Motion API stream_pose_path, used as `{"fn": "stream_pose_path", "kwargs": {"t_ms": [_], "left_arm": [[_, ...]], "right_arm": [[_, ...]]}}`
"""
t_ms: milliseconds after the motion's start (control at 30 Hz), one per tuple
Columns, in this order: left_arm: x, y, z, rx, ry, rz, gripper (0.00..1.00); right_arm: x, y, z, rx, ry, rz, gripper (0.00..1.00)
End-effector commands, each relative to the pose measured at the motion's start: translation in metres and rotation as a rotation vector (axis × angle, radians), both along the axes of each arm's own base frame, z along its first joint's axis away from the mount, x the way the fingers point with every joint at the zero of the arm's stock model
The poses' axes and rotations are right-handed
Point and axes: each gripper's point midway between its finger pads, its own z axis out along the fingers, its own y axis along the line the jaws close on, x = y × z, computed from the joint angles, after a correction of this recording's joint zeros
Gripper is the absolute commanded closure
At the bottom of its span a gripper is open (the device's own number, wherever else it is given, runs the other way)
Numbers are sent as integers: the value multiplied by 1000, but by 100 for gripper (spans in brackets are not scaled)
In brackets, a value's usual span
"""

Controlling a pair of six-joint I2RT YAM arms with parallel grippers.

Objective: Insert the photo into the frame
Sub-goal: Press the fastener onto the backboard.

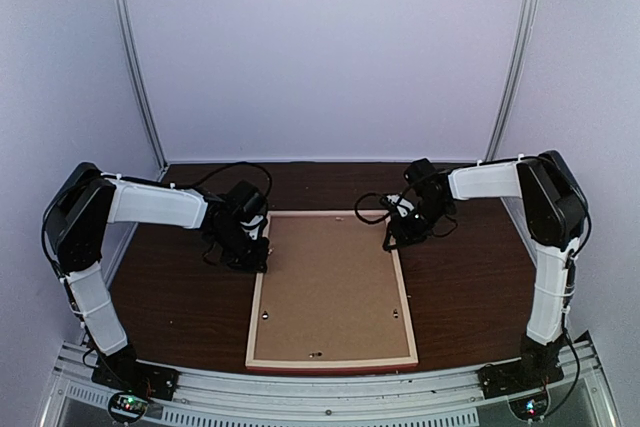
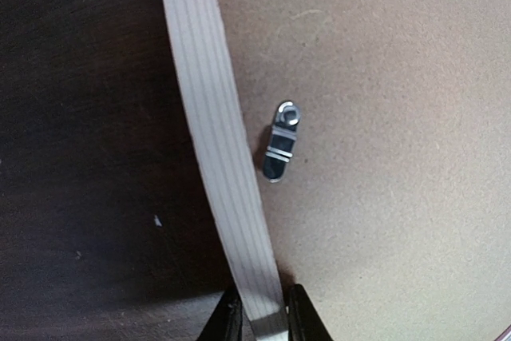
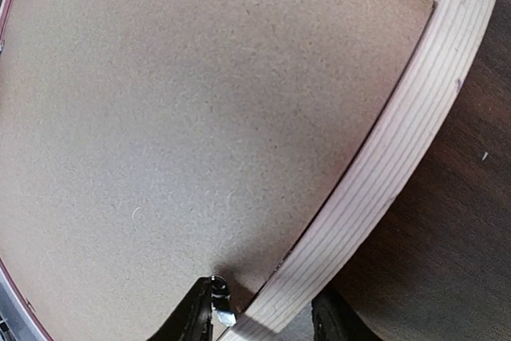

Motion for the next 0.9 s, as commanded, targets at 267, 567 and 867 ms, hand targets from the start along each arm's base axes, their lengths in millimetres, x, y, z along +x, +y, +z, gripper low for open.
{"fn": "stream_pose_path", "kwargs": {"t_ms": [267,567,867], "left_arm": [[-2,-15,-9,-33,17,-76,81],[-1,-16,-8,-26,19,-83,81],[-2,-16,-9,-27,21,-90,81]], "right_arm": [[-19,-24,-16,-143,15,73,55],[-24,-26,-25,-164,51,134,55],[-18,-31,-27,-171,48,126,62]]}}
